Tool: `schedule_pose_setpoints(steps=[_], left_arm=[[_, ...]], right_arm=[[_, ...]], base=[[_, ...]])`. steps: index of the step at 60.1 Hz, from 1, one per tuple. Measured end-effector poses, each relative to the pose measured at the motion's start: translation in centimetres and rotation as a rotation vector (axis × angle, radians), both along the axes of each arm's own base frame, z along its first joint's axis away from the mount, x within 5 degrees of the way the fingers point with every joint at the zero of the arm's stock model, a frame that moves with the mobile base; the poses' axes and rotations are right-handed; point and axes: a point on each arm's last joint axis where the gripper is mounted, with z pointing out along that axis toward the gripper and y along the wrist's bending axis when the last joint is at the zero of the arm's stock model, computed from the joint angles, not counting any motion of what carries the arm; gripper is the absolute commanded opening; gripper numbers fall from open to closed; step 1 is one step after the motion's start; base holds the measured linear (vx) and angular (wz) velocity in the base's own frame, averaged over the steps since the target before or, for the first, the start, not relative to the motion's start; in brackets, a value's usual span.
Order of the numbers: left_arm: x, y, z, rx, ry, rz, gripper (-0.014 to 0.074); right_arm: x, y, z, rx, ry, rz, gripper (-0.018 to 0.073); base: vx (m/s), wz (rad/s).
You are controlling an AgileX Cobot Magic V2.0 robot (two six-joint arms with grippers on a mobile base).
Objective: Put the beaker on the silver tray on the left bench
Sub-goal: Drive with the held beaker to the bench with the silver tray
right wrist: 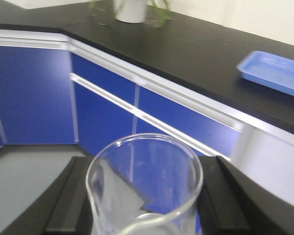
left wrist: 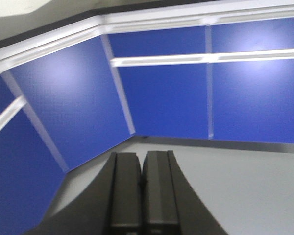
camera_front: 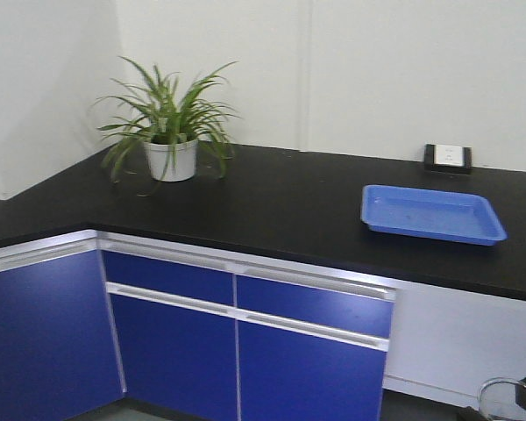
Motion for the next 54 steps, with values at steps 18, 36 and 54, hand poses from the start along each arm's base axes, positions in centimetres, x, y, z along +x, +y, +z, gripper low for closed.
schedule_pose_setpoints(steps=[18,36,54], left_arm=[[0.0,0.0,0.0,0.0,0.0,0.0,0.0001],[0.0,0.0,0.0,0.0,0.0,0.0,0.0001],[0.0,0.0,0.0,0.0,0.0,0.0,0.0001]], right_arm=[[0.0,-0.01,-0.01,-0.001,0.001,-0.001,-0.0011],[0.0,-0.01,-0.01,-0.001,0.001,-0.001,-0.0011],[0.0,-0.01,-0.01,-0.001,0.001,-0.001,-0.0011]], base=[[-0.18,0.68],[-0.13,0.69],[-0.11,0.67]])
